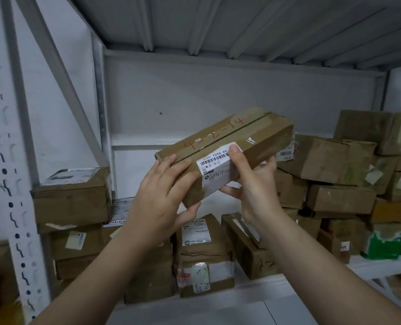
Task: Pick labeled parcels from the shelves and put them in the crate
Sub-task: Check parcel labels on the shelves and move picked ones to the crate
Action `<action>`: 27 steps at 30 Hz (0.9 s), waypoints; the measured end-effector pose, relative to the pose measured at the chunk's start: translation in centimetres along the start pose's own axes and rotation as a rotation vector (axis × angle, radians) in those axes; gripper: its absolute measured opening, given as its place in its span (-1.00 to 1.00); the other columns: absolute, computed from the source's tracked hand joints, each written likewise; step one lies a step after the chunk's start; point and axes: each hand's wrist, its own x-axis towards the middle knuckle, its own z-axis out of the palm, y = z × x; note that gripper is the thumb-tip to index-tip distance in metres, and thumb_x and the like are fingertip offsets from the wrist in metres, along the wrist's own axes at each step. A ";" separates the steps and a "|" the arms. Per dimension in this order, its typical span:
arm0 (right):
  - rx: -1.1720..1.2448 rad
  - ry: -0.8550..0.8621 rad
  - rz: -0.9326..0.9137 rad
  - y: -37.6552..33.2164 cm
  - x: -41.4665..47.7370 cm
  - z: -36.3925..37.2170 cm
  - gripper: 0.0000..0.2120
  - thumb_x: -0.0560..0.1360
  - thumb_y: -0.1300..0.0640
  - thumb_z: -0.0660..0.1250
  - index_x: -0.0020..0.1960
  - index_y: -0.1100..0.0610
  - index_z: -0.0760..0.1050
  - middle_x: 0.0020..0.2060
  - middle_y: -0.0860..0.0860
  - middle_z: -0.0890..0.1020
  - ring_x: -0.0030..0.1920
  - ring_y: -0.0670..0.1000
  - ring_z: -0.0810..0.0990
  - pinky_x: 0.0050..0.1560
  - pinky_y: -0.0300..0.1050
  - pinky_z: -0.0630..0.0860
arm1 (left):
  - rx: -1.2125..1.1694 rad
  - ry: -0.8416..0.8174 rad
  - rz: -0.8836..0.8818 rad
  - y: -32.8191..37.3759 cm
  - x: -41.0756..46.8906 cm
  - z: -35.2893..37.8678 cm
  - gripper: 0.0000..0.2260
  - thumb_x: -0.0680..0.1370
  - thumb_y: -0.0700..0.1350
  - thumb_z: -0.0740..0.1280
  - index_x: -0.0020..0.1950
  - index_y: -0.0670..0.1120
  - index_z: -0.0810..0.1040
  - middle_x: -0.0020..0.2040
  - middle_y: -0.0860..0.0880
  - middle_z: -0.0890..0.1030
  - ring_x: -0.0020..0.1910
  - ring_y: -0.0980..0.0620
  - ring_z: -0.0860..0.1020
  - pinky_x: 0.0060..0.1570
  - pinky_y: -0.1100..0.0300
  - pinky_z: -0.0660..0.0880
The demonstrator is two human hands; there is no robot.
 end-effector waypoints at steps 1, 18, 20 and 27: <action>0.002 -0.008 -0.009 0.0 -0.1 0.0 -0.13 0.28 -0.08 0.49 0.45 -0.08 0.10 0.19 0.00 0.58 0.10 -0.01 0.63 -0.12 0.11 0.65 | -0.058 -0.022 -0.049 0.1 0.0 -0.4 -0.45 0.42 0.15 0.30 0.33 -0.07 0.35 0.30 -0.12 0.50 0.33 -0.11 0.39 0.28 -0.14 0.37; -0.481 -0.115 -0.102 2.3 -0.7 -0.8 -0.40 0.49 0.14 0.41 0.42 -0.19 0.27 0.48 -0.20 -0.03 0.47 -0.02 0.13 0.45 0.02 0.26 | -1.061 -0.019 -1.068 -0.9 -0.8 -1.6 -0.79 0.55 -0.09 0.31 0.18 -0.03 0.50 0.04 -0.11 0.60 0.00 -0.07 0.62 -0.26 0.01 0.63; -0.503 -0.132 -0.106 2.3 -0.7 -0.6 -0.39 0.48 0.15 0.41 0.40 -0.22 0.27 0.49 -0.20 -0.04 0.48 -0.01 0.13 0.45 0.03 0.26 | -1.077 -0.001 -1.078 -0.9 -1.1 -1.6 -0.78 0.55 -0.08 0.30 0.19 -0.04 0.49 0.04 -0.11 0.61 -0.01 -0.05 0.62 -0.26 0.04 0.63; -0.432 -0.230 0.024 2.9 -1.0 0.7 -0.43 0.53 -0.04 0.32 0.49 -0.17 0.20 0.40 -0.18 0.35 0.43 -0.07 0.28 0.43 0.12 0.27 | -0.737 0.035 -0.847 0.6 -1.3 -2.0 -0.51 0.34 0.10 0.45 0.23 0.15 0.40 0.08 0.26 0.50 0.06 0.20 0.54 -0.06 0.34 0.53</action>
